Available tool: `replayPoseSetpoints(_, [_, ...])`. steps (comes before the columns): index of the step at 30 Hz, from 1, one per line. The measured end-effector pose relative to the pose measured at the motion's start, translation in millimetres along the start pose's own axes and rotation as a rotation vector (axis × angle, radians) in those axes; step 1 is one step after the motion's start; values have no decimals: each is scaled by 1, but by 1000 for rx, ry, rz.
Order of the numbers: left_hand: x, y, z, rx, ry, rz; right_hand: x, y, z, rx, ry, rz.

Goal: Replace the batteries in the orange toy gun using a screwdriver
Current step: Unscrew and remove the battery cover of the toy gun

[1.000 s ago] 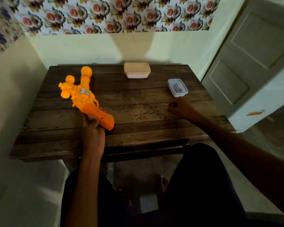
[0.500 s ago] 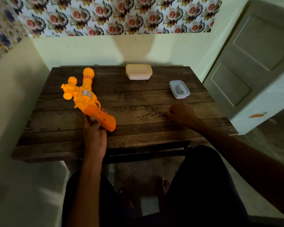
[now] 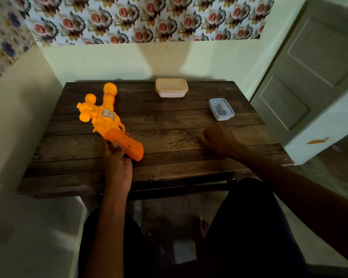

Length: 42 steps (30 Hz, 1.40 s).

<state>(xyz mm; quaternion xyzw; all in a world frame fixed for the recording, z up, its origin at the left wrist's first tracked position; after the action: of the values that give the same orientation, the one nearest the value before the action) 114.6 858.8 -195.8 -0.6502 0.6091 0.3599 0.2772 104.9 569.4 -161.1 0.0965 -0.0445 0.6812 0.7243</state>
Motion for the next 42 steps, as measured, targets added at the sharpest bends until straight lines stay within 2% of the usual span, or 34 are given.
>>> replayPoseSetpoints(6, [-1,1,-1,3,15,-6,0,0,-2,-15,40,-42])
replayPoseSetpoints(12, [-2,3,0,15,28,-14,-5,3,0,-140,-166,-95])
replayPoseSetpoints(17, [0,2,1,14,21,-4,-13,13,0,-226,-200,-91])
replayPoseSetpoints(24, [-1,3,-3,-12,35,-3,-10,22,-8,-251,-29,-20])
replayPoseSetpoints(31, [0,2,-4,-3,43,-19,-15,24,-7,-238,-83,21])
replayPoseSetpoints(34, [1,1,-2,10,32,-22,-22,20,-8,-245,-230,-36])
replayPoseSetpoints(42, [1,0,1,6,39,-8,-29,11,8,-226,-907,-429])
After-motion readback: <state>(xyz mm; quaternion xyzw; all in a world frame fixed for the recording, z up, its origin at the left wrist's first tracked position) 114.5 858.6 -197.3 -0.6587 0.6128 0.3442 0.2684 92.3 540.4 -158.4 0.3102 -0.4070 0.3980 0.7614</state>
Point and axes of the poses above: each hand's wrist, its own y-axis away from the middle knuckle, its own z-axis out of the back of the hand, x = y × z, the point moved 1 cm from there along -y, towards the middle knuckle, and after that the axes turned 2 degrees about -y, right-handed, at the moved point
